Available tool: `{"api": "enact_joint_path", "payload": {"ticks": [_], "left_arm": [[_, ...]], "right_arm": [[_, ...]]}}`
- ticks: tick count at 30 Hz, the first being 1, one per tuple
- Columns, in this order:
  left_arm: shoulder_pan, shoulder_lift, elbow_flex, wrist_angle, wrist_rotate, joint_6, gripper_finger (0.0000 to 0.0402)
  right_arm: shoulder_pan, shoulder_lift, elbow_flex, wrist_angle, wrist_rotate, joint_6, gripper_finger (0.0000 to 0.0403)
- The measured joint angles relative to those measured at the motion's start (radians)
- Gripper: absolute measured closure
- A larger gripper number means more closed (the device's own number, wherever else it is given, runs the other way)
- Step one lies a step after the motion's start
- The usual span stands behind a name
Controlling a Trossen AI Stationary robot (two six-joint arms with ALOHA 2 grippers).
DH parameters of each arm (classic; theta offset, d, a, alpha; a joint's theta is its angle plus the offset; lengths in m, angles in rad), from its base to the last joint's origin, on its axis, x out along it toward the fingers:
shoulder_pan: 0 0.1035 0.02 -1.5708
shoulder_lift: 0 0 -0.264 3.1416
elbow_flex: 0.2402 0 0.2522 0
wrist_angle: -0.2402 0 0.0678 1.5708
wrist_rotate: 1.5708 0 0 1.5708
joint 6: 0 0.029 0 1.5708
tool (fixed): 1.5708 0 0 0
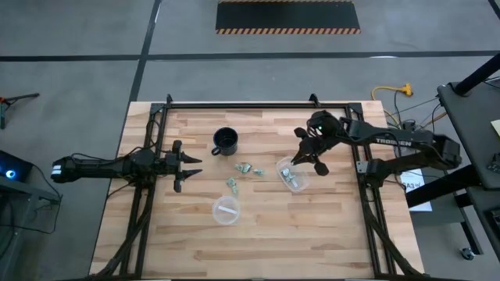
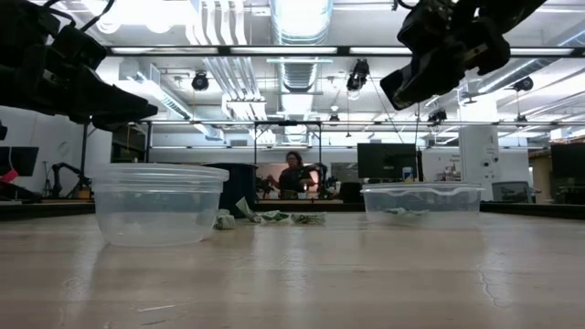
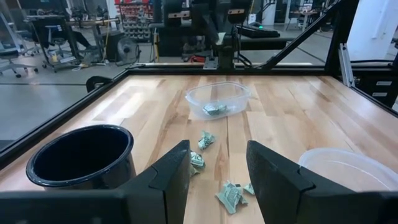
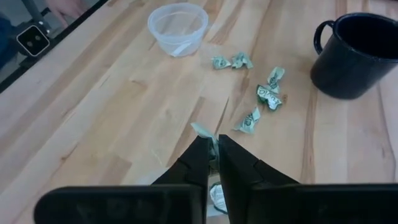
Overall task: Pick and place Stevia / Truvia into bins
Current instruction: Put the white stevia packet into the top transparent container, then put the green stevia packet into the top transparent container
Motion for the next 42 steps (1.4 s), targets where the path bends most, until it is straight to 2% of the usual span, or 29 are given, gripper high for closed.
{"api": "enact_joint_path", "payload": {"ticks": [13, 19, 26, 33, 35, 37, 42], "left_arm": [[0.0, 0.0, 0.0, 0.0, 0.0, 0.0, 0.026], [0.0, 0.0, 0.0, 0.0, 0.0, 0.0, 0.026], [0.0, 0.0, 0.0, 0.0, 0.0, 0.0, 0.026], [0.0, 0.0, 0.0, 0.0, 0.0, 0.0, 0.026], [0.0, 0.0, 0.0, -0.001, 0.0, 0.0, 0.026], [0.0, 0.0, 0.0, 0.0, 0.0, 0.0, 0.026], [0.0, 0.0, 0.0, 0.0, 0.0, 0.0, 0.026]], "right_arm": [[0.0, 0.018, 0.0, 0.002, 0.0, 0.02, 0.0299], [0.0, 0.018, 0.0, 0.015, 0.0, -0.004, 0.0276], [0.0, 0.018, 0.0, 0.012, 0.0, 0.002, 0.0273], [0.001, 0.018, -0.001, 0.013, 0.0, 0.07, 0.0283], [0.003, 0.018, -0.007, 0.014, -0.003, 0.14, 0.0286], [0.004, 0.017, -0.034, 0.045, -0.026, 0.228, 0.0289], [0.01, 0.016, -0.128, 0.214, -0.084, 0.266, 0.0294]]}}
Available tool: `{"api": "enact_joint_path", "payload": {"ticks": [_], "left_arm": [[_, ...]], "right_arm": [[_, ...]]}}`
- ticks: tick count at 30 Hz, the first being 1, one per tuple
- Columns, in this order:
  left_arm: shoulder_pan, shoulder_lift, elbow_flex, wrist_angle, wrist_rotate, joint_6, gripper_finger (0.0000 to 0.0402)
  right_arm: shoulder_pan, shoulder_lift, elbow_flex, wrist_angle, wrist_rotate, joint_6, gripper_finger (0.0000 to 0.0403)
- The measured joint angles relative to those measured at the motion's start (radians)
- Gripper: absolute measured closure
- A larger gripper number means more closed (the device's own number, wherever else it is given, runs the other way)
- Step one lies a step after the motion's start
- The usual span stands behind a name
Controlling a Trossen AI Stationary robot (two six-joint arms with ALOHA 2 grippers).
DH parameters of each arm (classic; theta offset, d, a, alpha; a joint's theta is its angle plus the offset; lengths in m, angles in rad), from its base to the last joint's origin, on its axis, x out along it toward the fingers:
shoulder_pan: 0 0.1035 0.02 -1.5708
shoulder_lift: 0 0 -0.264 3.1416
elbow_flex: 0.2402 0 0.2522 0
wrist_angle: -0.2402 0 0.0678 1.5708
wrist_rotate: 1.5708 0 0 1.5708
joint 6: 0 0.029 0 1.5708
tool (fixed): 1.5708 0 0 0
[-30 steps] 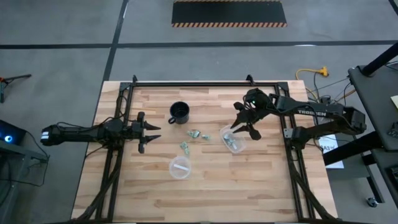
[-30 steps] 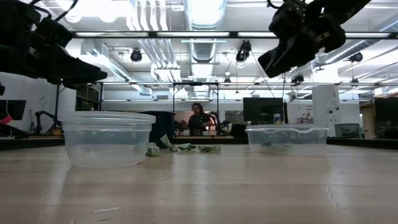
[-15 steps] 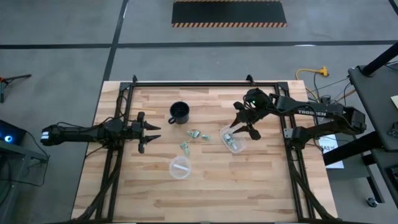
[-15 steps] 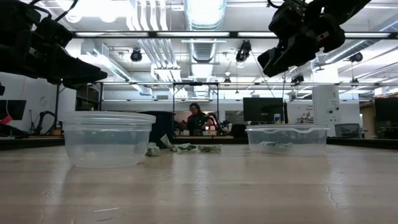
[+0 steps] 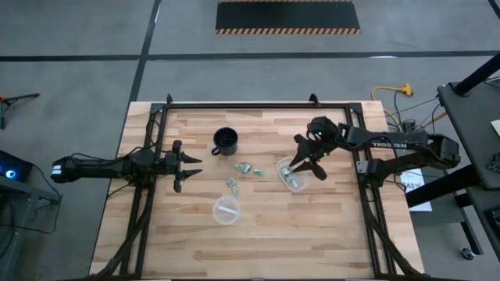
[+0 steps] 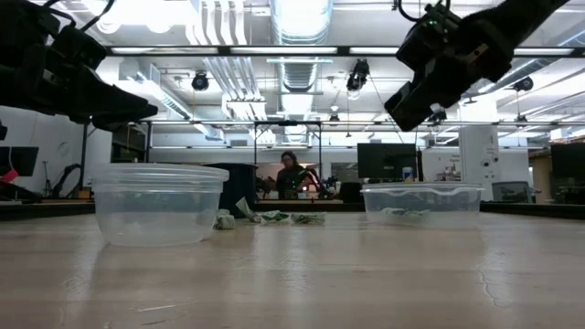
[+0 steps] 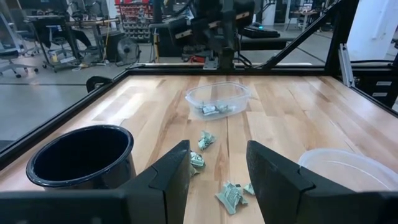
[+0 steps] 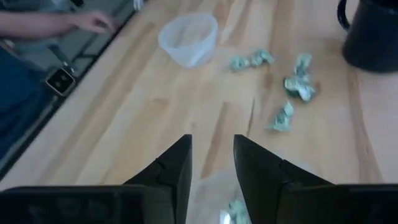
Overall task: Pick and place Stevia / Truvia into bins
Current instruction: Put the green stevia packet into the top transparent container
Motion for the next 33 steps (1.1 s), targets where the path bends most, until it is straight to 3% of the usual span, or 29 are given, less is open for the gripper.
{"api": "enact_joint_path", "payload": {"ticks": [7, 13, 17, 20, 33], "left_arm": [[0.0, -0.001, 0.0, 0.0, 0.0, 0.0, 0.026], [0.0, 0.0, 0.0, 0.0, 0.0, 0.0, 0.026], [0.0, 0.0, 0.0, 0.0, 0.0, 0.0, 0.026], [0.0, 0.0, 0.0, 0.0, 0.0, 0.0, 0.026], [0.0, 0.0, 0.0, 0.0, 0.0, 0.0, 0.026]], "right_arm": [[0.022, 0.0, -0.113, 0.252, -0.032, 0.15, 0.0301], [0.088, -0.006, -0.163, 0.354, -0.024, 0.189, 0.0305], [0.13, -0.022, -0.164, 0.355, 0.065, 0.181, 0.0304], [0.156, -0.057, -0.164, 0.355, 0.135, 0.193, 0.0301], [0.221, -0.312, -0.317, 0.434, 0.142, 0.173, 0.0311]]}}
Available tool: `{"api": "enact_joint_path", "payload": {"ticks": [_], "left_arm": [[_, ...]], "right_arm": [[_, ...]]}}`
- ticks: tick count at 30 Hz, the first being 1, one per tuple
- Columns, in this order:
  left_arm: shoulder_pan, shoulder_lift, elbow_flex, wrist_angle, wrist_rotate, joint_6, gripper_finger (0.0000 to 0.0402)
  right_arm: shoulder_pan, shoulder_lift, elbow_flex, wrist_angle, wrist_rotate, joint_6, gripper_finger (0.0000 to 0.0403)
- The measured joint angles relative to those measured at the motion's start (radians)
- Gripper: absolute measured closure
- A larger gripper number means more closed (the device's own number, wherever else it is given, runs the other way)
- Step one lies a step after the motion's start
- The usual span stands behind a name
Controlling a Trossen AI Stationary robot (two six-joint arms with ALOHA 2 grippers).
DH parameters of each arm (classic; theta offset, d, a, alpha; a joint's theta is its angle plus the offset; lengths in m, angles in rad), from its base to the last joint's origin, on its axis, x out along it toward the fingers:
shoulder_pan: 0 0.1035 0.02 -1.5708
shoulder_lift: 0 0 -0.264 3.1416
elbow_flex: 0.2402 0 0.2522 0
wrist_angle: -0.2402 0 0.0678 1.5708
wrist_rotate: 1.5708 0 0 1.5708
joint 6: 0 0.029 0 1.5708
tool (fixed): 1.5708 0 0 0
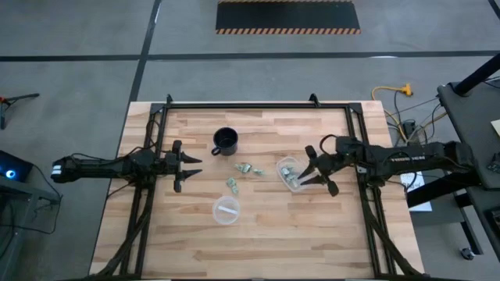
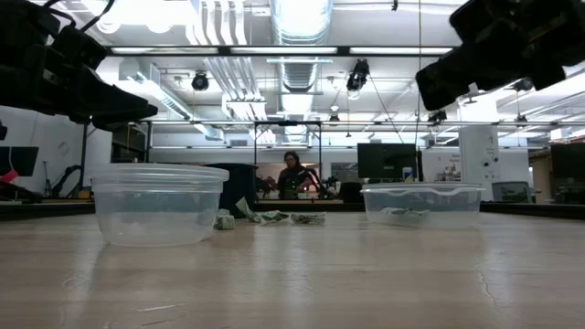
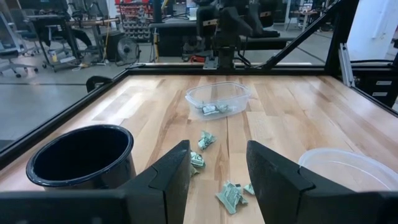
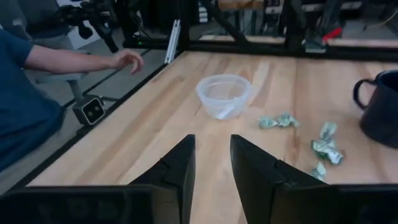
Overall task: Pick and place Stevia / Truvia into bins
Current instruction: Put the green stevia packet into the top transparent container
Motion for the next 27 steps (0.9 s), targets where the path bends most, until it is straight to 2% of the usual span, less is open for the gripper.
{"api": "enact_joint_path", "payload": {"ticks": [8, 14, 21, 27], "left_arm": [[0.0, 0.0, 0.0, 0.0, 0.0, 0.0, 0.026], [0.0, -0.002, 0.0, 0.0, 0.0, 0.0, 0.026], [0.0, -0.002, 0.0, 0.0, 0.0, 0.0, 0.026], [0.0, -0.002, 0.0, 0.0, 0.0, 0.0, 0.026]], "right_arm": [[-0.004, -0.248, -0.096, 0.003, 0.052, 0.024, 0.0316], [-0.004, -0.432, -0.171, 0.002, 0.167, 0.078, 0.0309], [-0.001, -0.598, -0.206, -0.022, 0.151, 0.117, 0.0311], [0.073, -0.711, -0.221, -0.041, 0.12, 0.126, 0.032]]}}
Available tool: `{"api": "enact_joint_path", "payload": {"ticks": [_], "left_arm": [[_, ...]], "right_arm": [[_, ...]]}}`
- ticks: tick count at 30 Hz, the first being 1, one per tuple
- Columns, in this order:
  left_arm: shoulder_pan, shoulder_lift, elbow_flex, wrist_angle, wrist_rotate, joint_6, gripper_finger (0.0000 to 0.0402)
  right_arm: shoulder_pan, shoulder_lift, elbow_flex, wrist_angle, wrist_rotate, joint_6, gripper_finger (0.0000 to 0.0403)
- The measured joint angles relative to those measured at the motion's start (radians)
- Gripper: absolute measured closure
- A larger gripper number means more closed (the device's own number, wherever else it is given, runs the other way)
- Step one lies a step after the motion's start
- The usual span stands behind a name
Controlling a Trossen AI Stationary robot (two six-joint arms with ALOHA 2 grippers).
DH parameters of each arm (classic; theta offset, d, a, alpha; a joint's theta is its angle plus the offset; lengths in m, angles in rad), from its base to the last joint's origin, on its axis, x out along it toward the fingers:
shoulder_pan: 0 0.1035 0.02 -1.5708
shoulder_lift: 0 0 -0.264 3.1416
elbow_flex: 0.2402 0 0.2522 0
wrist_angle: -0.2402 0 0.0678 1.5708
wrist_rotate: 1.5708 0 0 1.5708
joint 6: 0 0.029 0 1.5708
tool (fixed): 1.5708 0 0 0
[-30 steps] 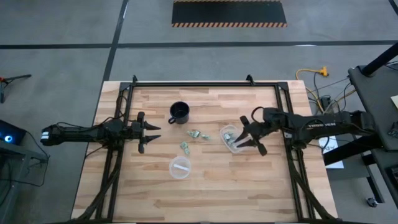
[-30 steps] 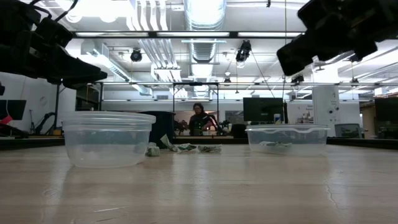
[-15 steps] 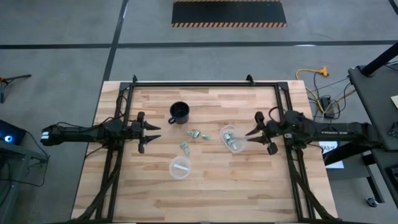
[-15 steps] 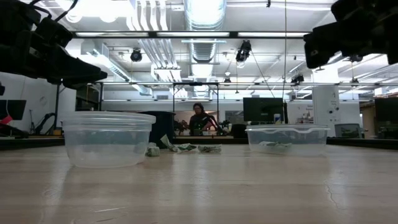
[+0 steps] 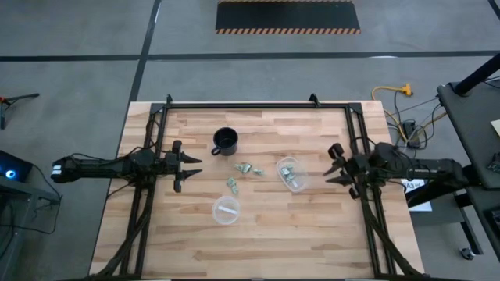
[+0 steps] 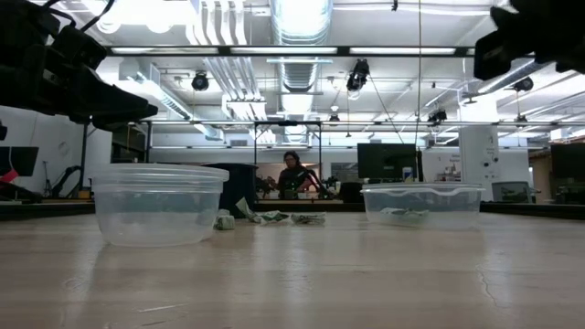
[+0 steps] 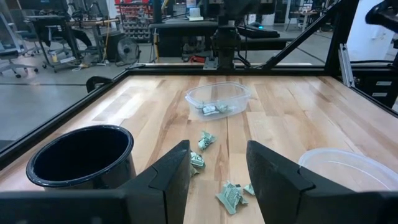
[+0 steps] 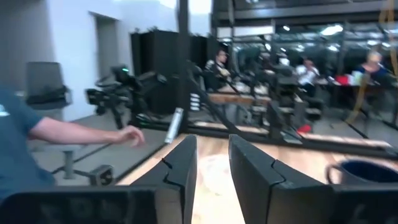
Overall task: Pick and place Stevia / Truvia into bins
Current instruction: Put the green stevia packet into the top transparent container
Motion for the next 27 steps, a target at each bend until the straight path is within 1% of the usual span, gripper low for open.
{"api": "enact_joint_path", "payload": {"ticks": [5, 9, 14, 19, 25, 27], "left_arm": [[0.0, 0.0, 0.0, 0.0, 0.0, 0.0, 0.026], [0.0, 0.0, 0.0, 0.0, 0.0, 0.0, 0.026], [0.0, 0.001, 0.0, 0.0, 0.0, 0.0, 0.026], [0.0, 0.0, 0.0, 0.0, 0.0, 0.0, 0.026], [0.0, 0.0, 0.0, 0.0, 0.0, -0.001, 0.026], [0.0, 0.0, 0.0, 0.007, 0.0, -0.028, 0.026]], "right_arm": [[0.082, -0.049, -0.02, 0.003, 0.002, -0.016, 0.0323], [0.113, -0.068, -0.033, 0.001, 0.05, -0.042, 0.0319], [0.118, -0.07, -0.048, -0.002, 0.091, -0.042, 0.0313], [0.118, -0.07, -0.058, 0.001, 0.178, 0.003, 0.0314], [0.118, -0.07, -0.069, 0.004, 0.188, 0.031, 0.0324], [0.118, -0.07, -0.077, 0.004, 0.194, 0.034, 0.0326]]}}
